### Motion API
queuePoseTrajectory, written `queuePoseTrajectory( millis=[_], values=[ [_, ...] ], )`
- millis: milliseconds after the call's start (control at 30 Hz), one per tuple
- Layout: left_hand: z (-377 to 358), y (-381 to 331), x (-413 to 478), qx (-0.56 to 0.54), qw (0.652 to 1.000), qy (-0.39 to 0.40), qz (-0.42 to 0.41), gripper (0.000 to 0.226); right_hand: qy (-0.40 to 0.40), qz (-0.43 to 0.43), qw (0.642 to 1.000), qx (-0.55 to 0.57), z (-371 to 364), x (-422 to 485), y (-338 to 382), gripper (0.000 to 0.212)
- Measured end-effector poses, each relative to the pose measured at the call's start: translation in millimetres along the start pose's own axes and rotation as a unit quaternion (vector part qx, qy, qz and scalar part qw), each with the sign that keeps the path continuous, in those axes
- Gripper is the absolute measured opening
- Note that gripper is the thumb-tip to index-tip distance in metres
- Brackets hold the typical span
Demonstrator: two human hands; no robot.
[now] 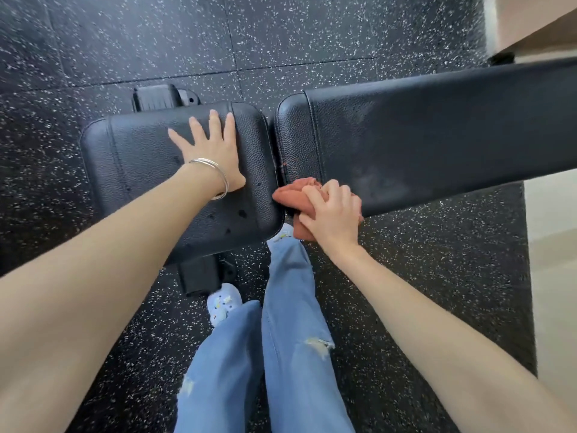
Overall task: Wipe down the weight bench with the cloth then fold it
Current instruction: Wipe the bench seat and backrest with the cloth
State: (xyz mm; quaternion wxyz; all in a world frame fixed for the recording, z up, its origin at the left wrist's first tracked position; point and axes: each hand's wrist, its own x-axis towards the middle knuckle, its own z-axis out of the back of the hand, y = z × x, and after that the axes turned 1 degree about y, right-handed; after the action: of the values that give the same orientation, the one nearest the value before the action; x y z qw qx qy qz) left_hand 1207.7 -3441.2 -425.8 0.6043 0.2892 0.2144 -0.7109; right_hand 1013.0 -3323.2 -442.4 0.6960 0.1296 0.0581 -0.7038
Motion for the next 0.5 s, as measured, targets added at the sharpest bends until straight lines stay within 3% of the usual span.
queuePoseTrajectory(
  millis=[67, 100, 167, 233, 267, 300, 367, 500],
  values=[
    [3.4, -7.9, 5.9, -0.037, 0.999, -0.035, -0.015, 0.108, 0.0, 0.076, 0.997, -0.029, 4.6, 5.2, -32.8, 0.038],
    [5.6, -11.9, 9.9, -0.037, 0.998, -0.045, -0.021, 0.108, -0.004, 0.06, 0.998, -0.031, 6.9, 8.5, -50.5, 0.039],
    [9.4, -19.5, 17.4, -0.028, 0.999, -0.029, -0.024, 0.112, -0.04, -0.112, 0.993, -0.006, 8.4, 19.0, -88.4, 0.036],
    [6.5, -24.7, 22.9, -0.003, 1.0, -0.006, -0.025, 0.12, -0.084, -0.362, 0.925, 0.08, 12.0, 31.1, -122.8, 0.033],
    [3.9, -26.6, 25.4, 0.006, 1.0, -0.003, -0.023, 0.124, -0.098, -0.45, 0.879, 0.127, 15.7, 36.5, -132.1, 0.034],
    [1.8, -27.9, 27.8, 0.007, 1.0, -0.005, -0.02, 0.127, -0.1, -0.488, 0.855, 0.143, 17.5, 40.8, -134.3, 0.035],
    [-0.8, -28.1, 31.1, 0.008, 1.0, -0.012, -0.015, 0.129, -0.104, -0.462, 0.874, 0.111, 16.1, 44.8, -118.5, 0.037],
    [-0.3, -32.1, 31.0, 0.042, 0.999, -0.02, -0.004, 0.129, -0.099, -0.251, 0.961, 0.065, 7.9, 39.1, -53.9, 0.033]
  ],
)
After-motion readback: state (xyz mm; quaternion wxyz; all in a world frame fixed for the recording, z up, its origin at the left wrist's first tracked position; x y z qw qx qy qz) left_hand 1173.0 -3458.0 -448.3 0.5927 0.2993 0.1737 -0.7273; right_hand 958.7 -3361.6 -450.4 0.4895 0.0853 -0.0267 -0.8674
